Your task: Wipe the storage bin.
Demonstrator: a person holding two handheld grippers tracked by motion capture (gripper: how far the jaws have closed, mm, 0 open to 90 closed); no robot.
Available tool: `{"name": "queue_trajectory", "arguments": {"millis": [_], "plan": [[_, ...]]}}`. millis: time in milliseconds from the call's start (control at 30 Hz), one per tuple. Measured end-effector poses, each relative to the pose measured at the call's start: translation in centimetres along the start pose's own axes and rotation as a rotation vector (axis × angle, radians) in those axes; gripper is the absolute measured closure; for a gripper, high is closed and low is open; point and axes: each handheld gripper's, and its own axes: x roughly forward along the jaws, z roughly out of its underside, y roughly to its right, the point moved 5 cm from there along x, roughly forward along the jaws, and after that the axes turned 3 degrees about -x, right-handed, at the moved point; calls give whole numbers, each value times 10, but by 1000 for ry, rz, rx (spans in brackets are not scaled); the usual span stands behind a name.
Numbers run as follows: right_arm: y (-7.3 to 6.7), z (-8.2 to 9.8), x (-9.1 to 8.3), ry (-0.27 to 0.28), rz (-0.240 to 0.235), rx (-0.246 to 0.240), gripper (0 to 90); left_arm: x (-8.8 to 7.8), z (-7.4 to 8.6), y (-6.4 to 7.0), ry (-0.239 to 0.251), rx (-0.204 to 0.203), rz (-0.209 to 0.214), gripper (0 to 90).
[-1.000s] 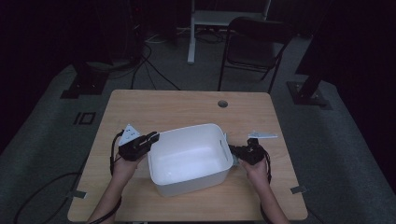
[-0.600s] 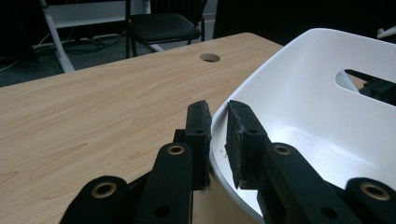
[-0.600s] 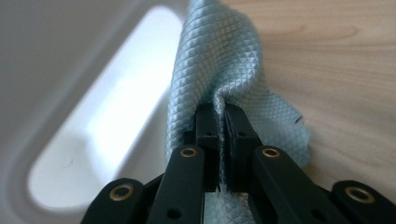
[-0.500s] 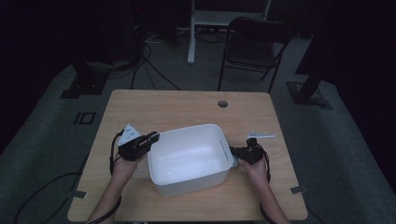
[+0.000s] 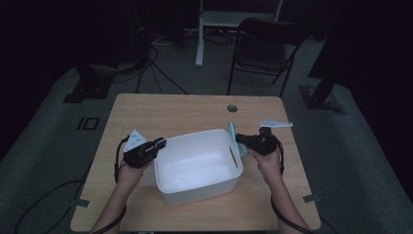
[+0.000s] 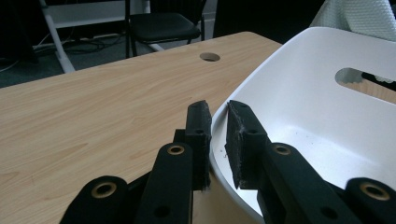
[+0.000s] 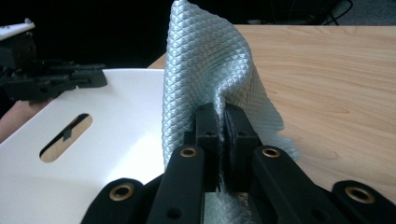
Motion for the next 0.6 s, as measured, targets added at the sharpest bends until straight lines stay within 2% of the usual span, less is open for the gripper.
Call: {"name": "queue_trajectory", "arguments": {"millis": [233,333,600], "plan": [[6,9,9,-17,-9,33,864,0,0,0,2,-5,-7,800],[10,15,15,-48,12,33,864,0,0,0,3,-6,-7,800],[21,29,27,-101,25,62,865,0,0,0,6,-9,-5,800]]}}
